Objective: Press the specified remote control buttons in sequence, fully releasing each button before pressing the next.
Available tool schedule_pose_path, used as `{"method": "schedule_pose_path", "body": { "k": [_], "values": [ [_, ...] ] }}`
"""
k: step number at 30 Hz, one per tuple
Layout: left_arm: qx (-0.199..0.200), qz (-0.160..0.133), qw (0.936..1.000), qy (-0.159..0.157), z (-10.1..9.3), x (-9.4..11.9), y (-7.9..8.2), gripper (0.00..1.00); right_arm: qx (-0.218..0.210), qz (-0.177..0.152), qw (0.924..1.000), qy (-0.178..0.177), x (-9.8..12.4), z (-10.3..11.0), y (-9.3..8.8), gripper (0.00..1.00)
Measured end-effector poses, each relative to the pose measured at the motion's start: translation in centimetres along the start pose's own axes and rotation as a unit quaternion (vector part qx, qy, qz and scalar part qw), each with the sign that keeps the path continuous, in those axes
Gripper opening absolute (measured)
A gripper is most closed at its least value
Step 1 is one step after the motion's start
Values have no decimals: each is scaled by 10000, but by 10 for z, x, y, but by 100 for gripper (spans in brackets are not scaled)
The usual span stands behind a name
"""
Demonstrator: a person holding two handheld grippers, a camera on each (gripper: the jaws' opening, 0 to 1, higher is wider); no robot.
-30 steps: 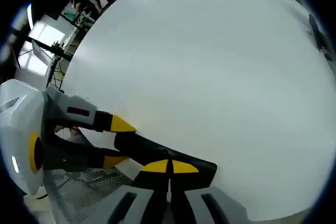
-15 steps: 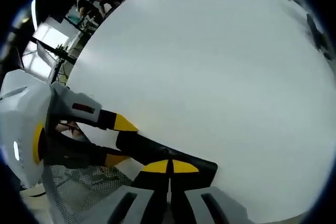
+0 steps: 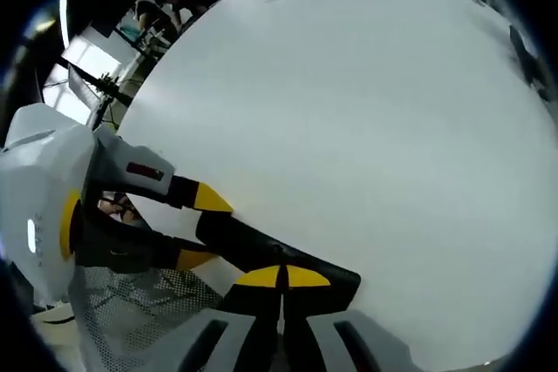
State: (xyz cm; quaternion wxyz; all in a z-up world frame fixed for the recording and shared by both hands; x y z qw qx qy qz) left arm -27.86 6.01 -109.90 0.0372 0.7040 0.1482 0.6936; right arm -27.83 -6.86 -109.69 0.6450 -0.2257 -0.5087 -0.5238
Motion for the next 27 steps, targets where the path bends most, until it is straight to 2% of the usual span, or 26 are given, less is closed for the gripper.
{"method": "schedule_pose_path", "body": {
  "k": [10,20,27],
  "values": [
    [-37,19,10000,-78,2,0,0,24,-140,99,9998,30,3,-2,-6,0],
    [-105,15,9999,-66,2,0,0,24,-81,242,9997,-19,4,-4,-8,0],
    [-33,-118,9999,-5,0,0,-2,24,35,415,9990,-129,4,-5,-4,0]
  ]
}}
Point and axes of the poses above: the point that each gripper's makers call its tool centre point, and the gripper's own axes: x roughly backward along the fingers, z roughly to its left, y roughly out of its top, the point moved 10 cm from there along x, roughly backward along the fingers
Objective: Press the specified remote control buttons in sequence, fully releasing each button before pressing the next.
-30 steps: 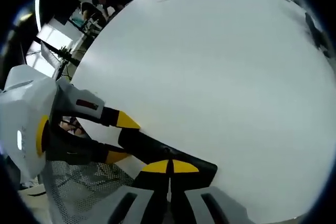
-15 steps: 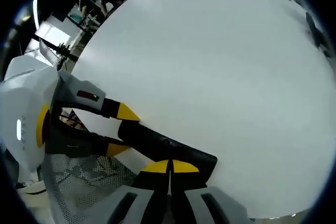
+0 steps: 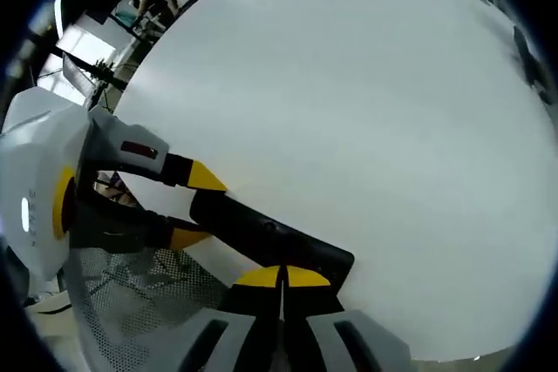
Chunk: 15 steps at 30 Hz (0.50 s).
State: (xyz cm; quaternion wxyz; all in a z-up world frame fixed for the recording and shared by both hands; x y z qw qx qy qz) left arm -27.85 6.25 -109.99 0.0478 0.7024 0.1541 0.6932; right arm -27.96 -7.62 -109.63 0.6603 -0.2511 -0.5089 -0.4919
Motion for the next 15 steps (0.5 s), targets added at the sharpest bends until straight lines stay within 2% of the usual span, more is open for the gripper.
{"method": "schedule_pose_path", "body": {
  "k": [15],
  "values": [
    [-107,-24,9999,-44,1,-1,-1,24,-158,162,9997,-1,-4,-1,2,0]
  ]
}}
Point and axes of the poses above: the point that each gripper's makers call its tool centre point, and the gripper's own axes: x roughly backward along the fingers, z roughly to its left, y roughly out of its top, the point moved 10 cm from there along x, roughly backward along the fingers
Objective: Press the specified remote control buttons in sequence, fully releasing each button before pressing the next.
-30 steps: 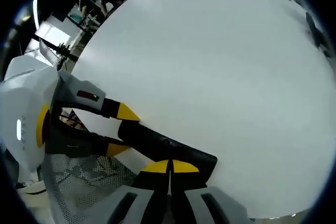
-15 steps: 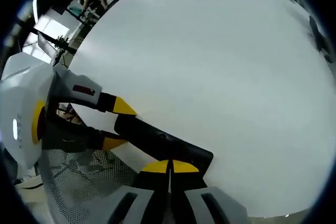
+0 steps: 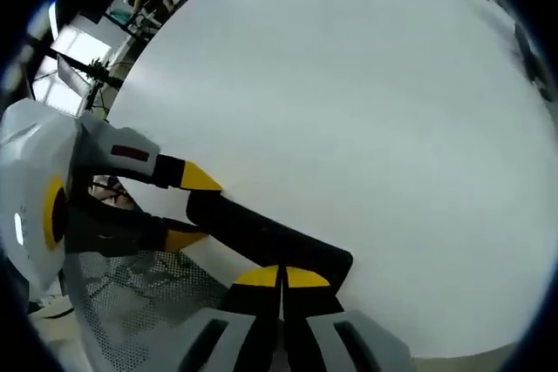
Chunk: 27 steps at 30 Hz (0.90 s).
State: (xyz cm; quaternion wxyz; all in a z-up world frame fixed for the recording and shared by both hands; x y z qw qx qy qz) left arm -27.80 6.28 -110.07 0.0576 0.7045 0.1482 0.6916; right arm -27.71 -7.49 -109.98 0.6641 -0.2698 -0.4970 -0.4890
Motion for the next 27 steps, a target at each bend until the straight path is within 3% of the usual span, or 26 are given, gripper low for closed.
{"method": "schedule_pose_path", "body": {
  "k": [6,12,20,23,27],
  "values": [
    [21,-1,10000,3,-1,0,0,24,162,143,9996,-196,-1,5,2,0],
    [72,-74,9999,29,-2,1,-2,24,13,72,9999,-123,1,1,2,0],
    [82,-103,9999,26,-1,1,-2,24,129,38,9996,-235,3,5,6,0],
    [131,-99,9999,29,-1,1,-1,24,199,-55,9994,-267,5,6,7,0],
    [154,-136,9998,27,-1,1,-2,24,-41,-310,9994,-126,12,4,12,0]
  ]
}}
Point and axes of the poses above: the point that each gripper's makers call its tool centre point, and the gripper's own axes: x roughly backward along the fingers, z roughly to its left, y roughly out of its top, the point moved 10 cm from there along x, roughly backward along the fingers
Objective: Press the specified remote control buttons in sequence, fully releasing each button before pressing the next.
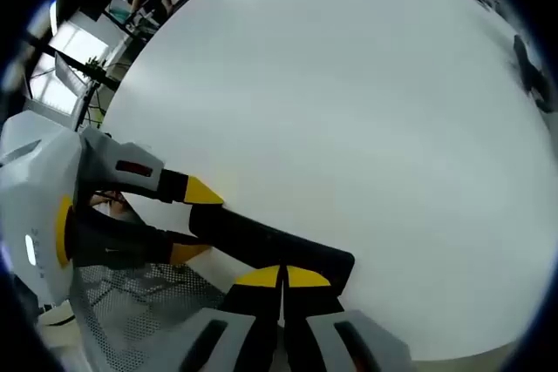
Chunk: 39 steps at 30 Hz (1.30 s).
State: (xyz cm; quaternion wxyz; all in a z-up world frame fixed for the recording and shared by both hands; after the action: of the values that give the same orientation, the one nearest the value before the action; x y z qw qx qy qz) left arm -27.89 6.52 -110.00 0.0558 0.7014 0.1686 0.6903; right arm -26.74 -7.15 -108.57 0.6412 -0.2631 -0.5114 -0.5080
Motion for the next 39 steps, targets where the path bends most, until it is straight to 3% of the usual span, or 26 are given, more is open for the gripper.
{"method": "schedule_pose_path", "body": {
  "k": [16,24,34,39],
  "values": [
    [53,-50,10000,6,0,0,-1,24,-53,60,10000,-34,-3,-1,1,0],
    [39,-91,9999,18,0,-1,-1,24,164,110,9996,-193,-8,0,-2,0],
    [40,-82,10000,19,0,-1,-2,24,149,76,9998,-140,-9,-2,-3,0],
    [29,-85,10000,38,-1,-1,-2,24,435,210,9987,-181,-10,1,-1,0]
  ]
}}
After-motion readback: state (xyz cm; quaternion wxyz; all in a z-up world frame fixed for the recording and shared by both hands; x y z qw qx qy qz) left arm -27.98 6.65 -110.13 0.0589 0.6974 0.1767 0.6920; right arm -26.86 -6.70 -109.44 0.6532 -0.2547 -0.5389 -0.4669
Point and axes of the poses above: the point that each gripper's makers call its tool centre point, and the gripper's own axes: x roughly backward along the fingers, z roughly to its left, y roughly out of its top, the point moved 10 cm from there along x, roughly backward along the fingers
